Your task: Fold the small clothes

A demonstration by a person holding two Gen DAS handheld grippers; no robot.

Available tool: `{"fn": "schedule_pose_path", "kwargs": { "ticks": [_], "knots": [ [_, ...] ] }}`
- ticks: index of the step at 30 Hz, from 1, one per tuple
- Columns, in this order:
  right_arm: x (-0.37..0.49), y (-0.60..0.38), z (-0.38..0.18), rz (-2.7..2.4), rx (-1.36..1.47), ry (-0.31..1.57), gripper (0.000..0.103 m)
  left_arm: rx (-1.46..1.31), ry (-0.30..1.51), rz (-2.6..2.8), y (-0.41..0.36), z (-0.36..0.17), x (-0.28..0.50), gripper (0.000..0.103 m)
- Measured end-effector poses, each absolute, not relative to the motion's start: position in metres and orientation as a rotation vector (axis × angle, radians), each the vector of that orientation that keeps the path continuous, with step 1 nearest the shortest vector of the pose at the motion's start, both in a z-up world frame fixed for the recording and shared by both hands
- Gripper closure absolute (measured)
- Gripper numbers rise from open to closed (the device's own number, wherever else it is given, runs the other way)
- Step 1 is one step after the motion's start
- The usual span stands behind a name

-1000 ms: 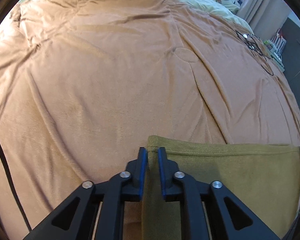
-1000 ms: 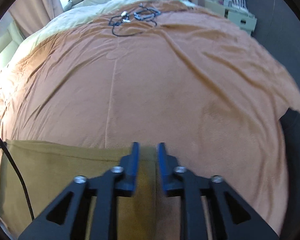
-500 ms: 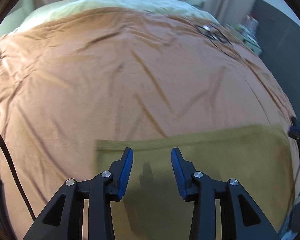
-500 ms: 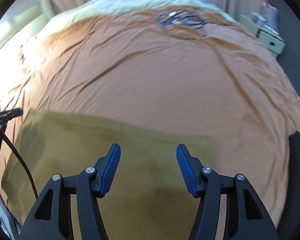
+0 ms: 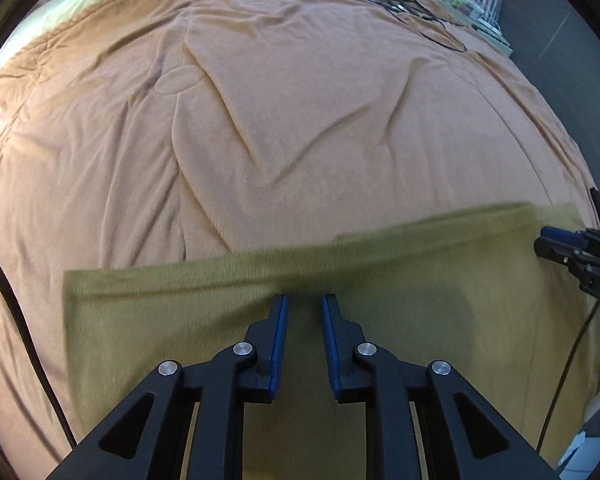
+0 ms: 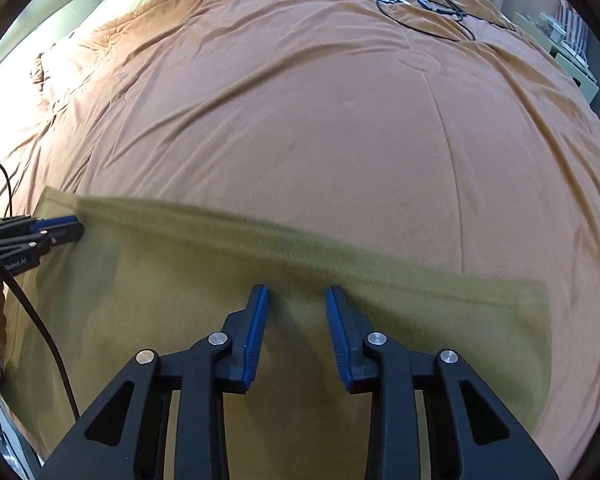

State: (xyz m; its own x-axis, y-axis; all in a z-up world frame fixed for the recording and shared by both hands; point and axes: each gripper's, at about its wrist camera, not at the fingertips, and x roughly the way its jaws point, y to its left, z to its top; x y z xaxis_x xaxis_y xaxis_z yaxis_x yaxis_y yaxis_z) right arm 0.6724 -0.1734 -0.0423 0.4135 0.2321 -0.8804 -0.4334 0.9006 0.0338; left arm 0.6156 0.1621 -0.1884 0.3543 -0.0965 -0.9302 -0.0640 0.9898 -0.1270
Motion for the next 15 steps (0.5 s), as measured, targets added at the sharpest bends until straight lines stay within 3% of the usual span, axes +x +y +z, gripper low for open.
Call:
{"fn": "schedule_pose_path", "kwargs": {
  "ticks": [10, 15],
  "knots": [
    [0.664, -0.138, -0.046, 0.351, -0.285, 1.013, 0.077, -0.182, 1.175, 0.057, 0.158, -0.181, 0.627, 0.084],
    [0.64, -0.142, -0.044, 0.395, -0.32, 1.038, 0.068, -0.153, 1.187, 0.036, 0.153, -0.174, 0.605, 0.075]
  ]
}}
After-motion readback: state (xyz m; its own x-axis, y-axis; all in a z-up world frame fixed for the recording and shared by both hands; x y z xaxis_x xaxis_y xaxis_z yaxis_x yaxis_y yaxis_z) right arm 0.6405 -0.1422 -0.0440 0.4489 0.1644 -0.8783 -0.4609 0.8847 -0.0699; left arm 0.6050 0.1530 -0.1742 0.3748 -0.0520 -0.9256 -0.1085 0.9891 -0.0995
